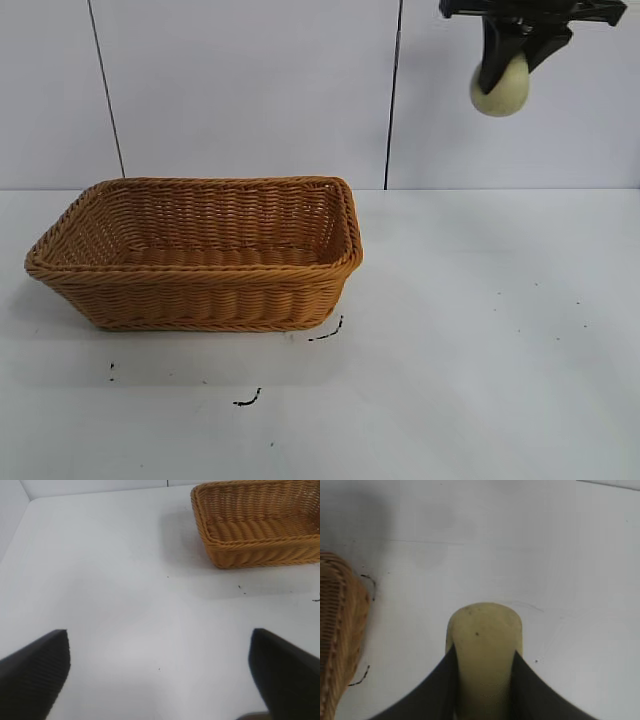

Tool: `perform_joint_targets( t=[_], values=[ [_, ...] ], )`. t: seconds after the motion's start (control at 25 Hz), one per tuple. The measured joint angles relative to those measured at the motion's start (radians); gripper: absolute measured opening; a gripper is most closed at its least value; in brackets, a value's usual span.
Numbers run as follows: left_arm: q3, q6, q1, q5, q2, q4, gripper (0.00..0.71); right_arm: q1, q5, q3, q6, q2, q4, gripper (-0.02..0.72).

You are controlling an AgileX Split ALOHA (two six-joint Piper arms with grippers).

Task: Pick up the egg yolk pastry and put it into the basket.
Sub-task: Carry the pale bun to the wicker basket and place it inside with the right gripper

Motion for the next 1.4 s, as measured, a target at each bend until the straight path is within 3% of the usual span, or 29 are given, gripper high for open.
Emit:
perform_joint_targets(
  t=[0.24,0.48,0.72,1.0,1.16,1.4],
  values=[
    [0.0,0.0,0.0,0.0,0.0,0.0,0.697,0.157,-0.075,0.0,0.0,0.053,0.0,0.169],
    [0.0,0.0,0.0,0.0,0.0,0.0,0.697,0.273,-0.267,0.0,-0.001,0.125,0.0,0.169],
    [0.0,0.0,0.0,0.0,0.0,0.0,0.697,0.293,-0.426,0.0,0.03,0.248,0.0,0.169],
    [0.0,0.0,0.0,0.0,0.0,0.0,0.697,0.293,-0.522,0.0,0.045,0.37,0.0,0.172],
    [0.0,0.0,0.0,0.0,0.0,0.0,0.697,0.293,-0.528,0.001,0.045,0.393,0.006,0.255],
    [0.0,0.0,0.0,0.0,0.0,0.0,0.697,0.293,-0.515,0.001,0.045,0.382,0.007,0.495]
  ],
)
